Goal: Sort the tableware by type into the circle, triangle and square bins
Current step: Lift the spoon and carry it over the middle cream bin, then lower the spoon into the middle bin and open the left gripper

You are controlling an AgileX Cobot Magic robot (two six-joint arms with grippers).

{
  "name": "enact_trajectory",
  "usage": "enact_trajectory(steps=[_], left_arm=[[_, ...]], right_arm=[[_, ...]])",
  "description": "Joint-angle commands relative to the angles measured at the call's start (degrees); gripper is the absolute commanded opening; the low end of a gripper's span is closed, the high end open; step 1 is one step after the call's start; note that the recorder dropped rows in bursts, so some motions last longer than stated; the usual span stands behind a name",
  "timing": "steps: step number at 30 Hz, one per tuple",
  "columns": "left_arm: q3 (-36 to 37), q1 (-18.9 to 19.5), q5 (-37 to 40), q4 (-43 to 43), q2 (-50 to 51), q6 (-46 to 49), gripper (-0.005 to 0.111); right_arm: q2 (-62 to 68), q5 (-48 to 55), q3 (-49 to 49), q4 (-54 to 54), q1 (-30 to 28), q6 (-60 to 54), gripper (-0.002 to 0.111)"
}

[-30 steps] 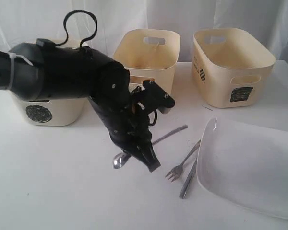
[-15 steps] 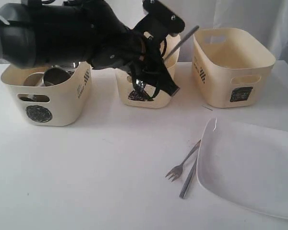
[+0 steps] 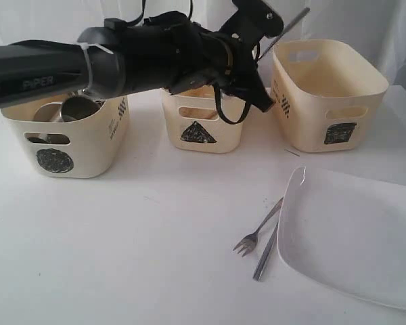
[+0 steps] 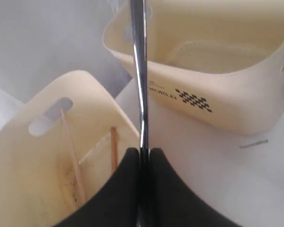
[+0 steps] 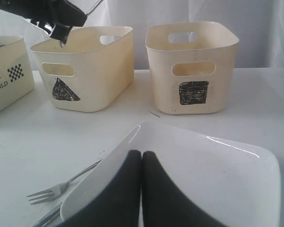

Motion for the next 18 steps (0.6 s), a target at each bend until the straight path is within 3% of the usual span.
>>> enact_trajectory(steps=[1, 10, 18], left_arm=[[-4.6, 1.0, -5.6, 4.2, 3.6, 1.1, 0.0], [-13.0, 4.3, -9.4, 4.2, 10.6, 1.1, 0.0], [-15.4, 5.8, -9.3, 4.2, 12.2, 1.2, 0.0]], right_arm=[[-0.4, -0.5, 0.1, 0.1, -0.4, -0.2, 0.0], [-0.4, -0.5, 0.1, 0.1, -0.4, -0.2, 0.0], [-0.4, -0.5, 0.1, 0.1, -0.4, -0.2, 0.0]])
